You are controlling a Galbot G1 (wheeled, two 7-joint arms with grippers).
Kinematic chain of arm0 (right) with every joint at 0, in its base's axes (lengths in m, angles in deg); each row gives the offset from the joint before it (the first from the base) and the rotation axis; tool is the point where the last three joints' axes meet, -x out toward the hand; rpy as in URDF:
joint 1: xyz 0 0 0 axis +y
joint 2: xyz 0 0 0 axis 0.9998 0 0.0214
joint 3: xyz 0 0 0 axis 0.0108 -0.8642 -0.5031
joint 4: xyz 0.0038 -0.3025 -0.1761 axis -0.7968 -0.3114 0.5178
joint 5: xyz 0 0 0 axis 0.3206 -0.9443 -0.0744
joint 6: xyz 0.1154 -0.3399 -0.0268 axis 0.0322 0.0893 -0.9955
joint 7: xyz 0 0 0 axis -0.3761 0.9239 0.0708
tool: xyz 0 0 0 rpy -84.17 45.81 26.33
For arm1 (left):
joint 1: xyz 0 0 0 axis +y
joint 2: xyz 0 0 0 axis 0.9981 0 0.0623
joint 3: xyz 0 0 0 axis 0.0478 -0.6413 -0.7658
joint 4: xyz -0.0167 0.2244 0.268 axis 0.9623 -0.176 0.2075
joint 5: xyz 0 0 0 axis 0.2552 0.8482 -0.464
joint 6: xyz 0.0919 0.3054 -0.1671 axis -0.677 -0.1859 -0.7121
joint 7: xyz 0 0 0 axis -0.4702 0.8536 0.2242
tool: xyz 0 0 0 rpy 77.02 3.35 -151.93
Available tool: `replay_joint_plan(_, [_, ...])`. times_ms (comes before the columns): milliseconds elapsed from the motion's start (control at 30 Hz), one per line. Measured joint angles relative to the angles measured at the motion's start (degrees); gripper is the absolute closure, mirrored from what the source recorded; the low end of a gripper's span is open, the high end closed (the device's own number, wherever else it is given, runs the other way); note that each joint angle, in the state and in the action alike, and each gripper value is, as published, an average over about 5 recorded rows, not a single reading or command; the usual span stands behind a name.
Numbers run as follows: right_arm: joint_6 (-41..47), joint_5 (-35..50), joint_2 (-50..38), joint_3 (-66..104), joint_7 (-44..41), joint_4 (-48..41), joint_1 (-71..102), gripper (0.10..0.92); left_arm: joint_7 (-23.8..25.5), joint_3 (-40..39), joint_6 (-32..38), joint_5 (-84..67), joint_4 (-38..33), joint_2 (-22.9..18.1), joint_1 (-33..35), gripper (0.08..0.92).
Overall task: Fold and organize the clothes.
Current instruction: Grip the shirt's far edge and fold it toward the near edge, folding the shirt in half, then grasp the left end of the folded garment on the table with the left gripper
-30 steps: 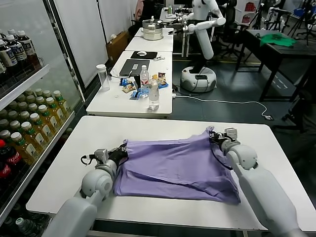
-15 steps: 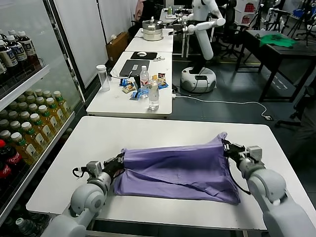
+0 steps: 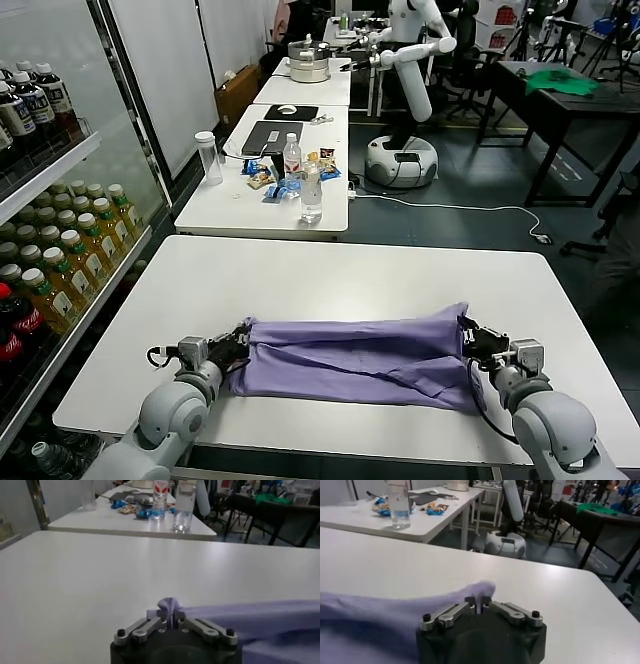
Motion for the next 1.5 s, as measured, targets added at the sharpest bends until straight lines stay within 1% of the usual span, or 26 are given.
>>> replay_joint_plan(233, [-0.04, -1.25, 0.8, 1.75, -0.32, 2.78, 3.25, 0.508, -3.05, 0.18, 2.07, 7.3, -2.97, -2.33, 3.43, 0.484])
replay_joint_plan(500, [-0.07, -2.0, 1.28, 3.26, -0.47, 5.05, 6.16, 0.276, -8.38, -1.45, 3.58, 15.81, -4.34, -8.36, 7.77, 0.269])
replay_joint_plan(600, [-0.07, -2.02, 1.22, 3.76, -0.55, 5.71, 6.95, 0.219, -10.22, -1.66, 4.18, 18.67, -3.91, -10.7, 8.18, 0.203])
replay_joint_plan(667, [-0.08, -2.0, 1.12, 4.03, -0.59, 6.08, 7.39, 0.207, -11.33, -1.68, 4.47, 20.32, -3.3, -12.15, 8.21, 0.189])
replay_joint_plan(767, [-0.08, -1.88, 0.89, 4.4, -0.63, 6.55, 7.94, 0.203, -12.6, -1.76, 4.73, 22.11, -2.21, -14.11, 8.2, 0.217])
replay_joint_plan(933, [-0.09, -1.48, 0.38, 4.95, -0.65, 7.23, 8.62, 0.203, -13.72, -1.85, 4.8, 23.56, -0.54, -16.8, 8.41, 0.352])
replay_joint_plan(1067, [-0.09, -1.08, -0.09, 5.3, -0.64, 7.7, 8.96, 0.203, -13.93, -1.76, 4.7, 23.47, -0.06, -17.93, 8.62, 0.465])
replay_joint_plan(1300, [-0.09, -0.27, -0.85, 5.84, -0.62, 8.34, 9.46, 0.203, -13.74, -0.89, 4.1, 20.82, 0.51, -18.22, 7.98, 0.673])
replay_joint_plan(1500, [-0.09, 0.55, -1.57, 6.37, -0.54, 8.7, 9.43, 0.203, -13.11, 1.36, 3.68, 17.06, 0.07, -16.47, 7.39, 0.84])
